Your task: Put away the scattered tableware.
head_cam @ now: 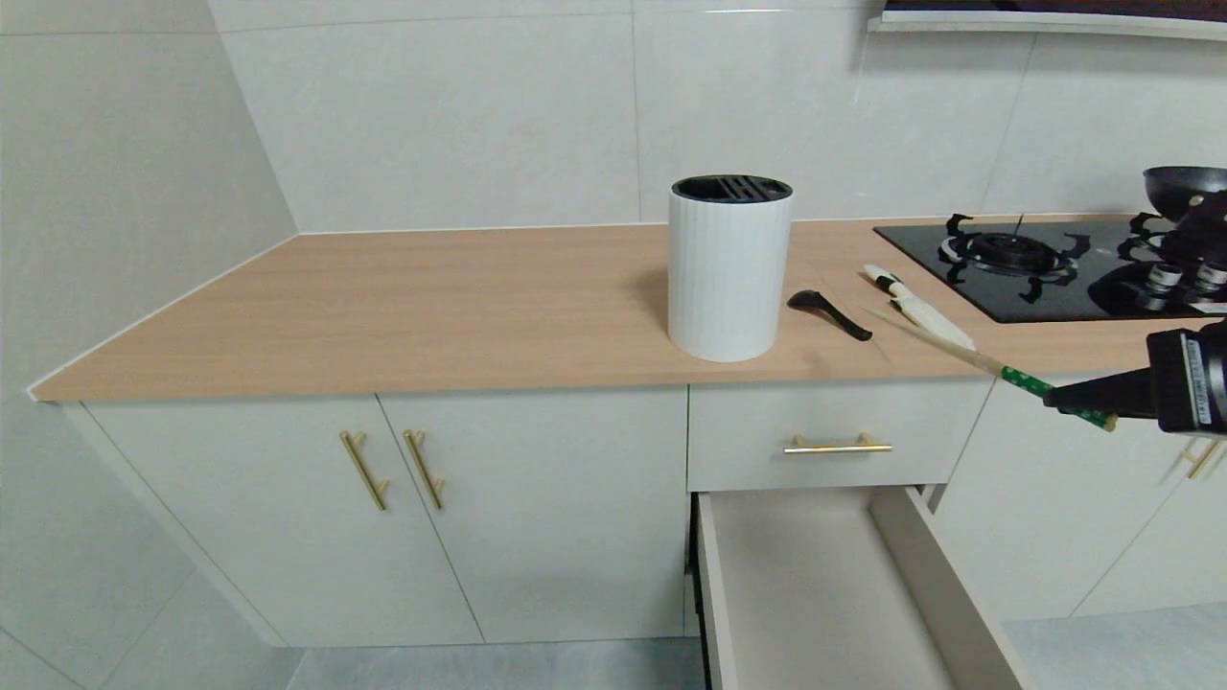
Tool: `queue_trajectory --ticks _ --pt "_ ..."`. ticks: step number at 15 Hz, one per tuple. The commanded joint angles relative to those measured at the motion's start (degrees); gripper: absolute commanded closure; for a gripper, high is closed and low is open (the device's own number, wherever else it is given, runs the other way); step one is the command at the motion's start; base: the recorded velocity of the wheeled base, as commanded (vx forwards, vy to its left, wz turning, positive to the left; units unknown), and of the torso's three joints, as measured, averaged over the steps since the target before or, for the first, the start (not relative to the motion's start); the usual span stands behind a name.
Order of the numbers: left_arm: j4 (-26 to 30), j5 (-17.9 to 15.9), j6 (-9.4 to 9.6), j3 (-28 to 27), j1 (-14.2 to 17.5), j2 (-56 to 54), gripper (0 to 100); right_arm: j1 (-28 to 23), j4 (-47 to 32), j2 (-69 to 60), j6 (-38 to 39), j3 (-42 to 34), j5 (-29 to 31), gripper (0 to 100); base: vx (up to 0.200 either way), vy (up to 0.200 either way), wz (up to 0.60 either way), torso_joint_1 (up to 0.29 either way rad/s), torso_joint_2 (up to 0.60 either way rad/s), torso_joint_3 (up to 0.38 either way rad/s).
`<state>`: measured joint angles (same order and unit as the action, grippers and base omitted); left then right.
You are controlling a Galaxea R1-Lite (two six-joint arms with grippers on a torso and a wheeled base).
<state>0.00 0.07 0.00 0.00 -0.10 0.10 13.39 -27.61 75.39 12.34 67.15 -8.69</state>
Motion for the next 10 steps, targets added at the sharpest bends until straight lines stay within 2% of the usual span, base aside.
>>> queue_trajectory --ticks 1,10 --pt "0.0 0.01 0.0 0.0 0.01 -0.01 0 -0.03 -0.6 4.68 -0.56 -0.88 -1.15 100 0.0 0.0 0.0 0.0 0.0 0.0" --pt "0.0 0.01 0.0 0.0 0.01 0.08 0 0.33 -0.16 8.81 -3.55 -4.13 -2.65 100 0.0 0.0 0.0 0.0 0.0 0.0"
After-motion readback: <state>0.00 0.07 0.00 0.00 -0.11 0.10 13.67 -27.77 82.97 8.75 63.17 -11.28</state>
